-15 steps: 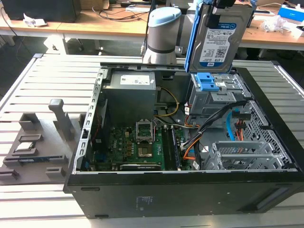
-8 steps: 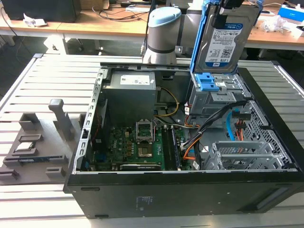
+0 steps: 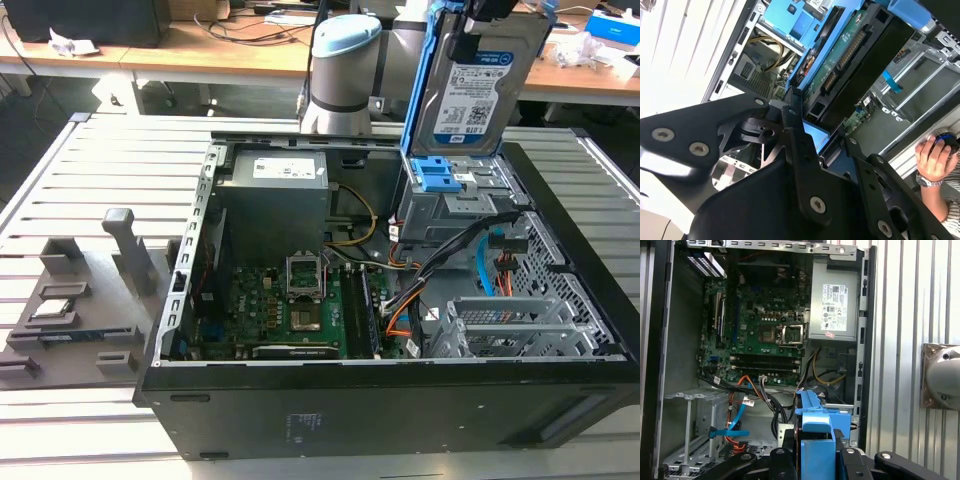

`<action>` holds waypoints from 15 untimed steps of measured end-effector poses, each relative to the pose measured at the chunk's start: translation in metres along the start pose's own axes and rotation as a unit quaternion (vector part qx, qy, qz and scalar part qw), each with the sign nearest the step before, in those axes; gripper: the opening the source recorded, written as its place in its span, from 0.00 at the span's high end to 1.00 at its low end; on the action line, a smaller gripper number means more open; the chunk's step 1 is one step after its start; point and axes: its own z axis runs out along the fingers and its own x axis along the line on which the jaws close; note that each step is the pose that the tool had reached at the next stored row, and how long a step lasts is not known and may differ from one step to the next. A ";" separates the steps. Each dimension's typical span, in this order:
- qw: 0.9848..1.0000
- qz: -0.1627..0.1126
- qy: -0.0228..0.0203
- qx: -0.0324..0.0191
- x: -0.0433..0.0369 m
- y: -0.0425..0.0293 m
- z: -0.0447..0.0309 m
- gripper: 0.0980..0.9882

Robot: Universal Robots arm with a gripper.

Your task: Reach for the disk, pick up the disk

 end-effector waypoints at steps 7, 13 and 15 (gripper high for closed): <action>1.000 0.000 0.000 0.000 0.0098 0.0005 0.0002 0.70; 1.000 0.000 0.000 0.000 0.0187 0.0010 0.0005 0.70; 1.000 0.000 0.000 0.000 0.0222 0.0011 0.0006 0.70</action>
